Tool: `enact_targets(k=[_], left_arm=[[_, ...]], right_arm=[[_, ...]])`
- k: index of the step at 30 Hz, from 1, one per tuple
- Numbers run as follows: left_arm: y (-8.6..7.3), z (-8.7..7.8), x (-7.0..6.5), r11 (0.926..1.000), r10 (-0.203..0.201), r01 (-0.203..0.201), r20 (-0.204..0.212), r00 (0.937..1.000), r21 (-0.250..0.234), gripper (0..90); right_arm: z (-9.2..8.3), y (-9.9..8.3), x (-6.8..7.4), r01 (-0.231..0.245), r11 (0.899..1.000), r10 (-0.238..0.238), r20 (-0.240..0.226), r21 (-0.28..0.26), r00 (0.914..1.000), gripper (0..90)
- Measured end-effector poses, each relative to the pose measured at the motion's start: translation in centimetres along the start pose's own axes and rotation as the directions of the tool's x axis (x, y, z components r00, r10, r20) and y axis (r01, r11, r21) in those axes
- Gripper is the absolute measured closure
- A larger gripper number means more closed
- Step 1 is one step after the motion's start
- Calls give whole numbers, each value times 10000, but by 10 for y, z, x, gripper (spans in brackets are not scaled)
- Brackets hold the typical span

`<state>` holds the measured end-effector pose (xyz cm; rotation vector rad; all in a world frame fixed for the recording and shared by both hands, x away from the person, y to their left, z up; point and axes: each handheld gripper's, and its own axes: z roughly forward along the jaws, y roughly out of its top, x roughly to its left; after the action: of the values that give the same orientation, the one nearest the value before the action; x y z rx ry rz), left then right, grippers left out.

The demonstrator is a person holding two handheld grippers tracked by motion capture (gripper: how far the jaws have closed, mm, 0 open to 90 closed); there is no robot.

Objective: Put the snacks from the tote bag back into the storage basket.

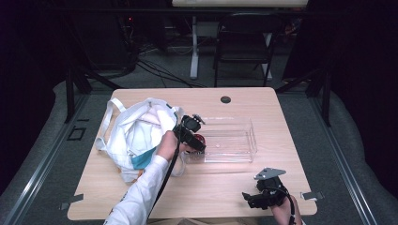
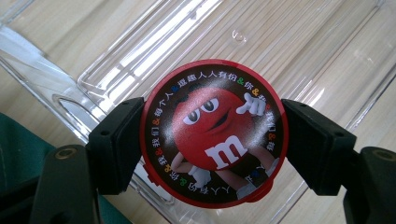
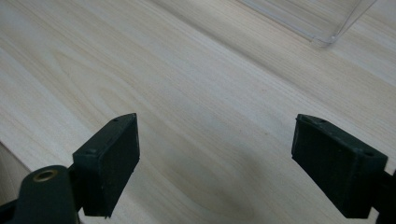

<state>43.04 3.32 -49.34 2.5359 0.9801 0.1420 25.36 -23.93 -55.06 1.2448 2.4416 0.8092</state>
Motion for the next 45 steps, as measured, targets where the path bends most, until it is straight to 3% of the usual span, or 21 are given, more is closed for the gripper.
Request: enact_targets(k=[31,40,45], left_arm=[[-3,3,-6,9997,174,-167,-420,9990,166,256],[-1,-5,-4,10000,53,-52,-337,9994,46,249],[2,-10,-3,10000,-30,29,-409,9992,-47,200]], right_arm=[[0,0,-1,-11,10000,11,35,77,10000,148],[0,0,0,-4,10000,4,30,20,10000,147],[-1,0,0,-26,10000,26,-8,6,10000,147]])
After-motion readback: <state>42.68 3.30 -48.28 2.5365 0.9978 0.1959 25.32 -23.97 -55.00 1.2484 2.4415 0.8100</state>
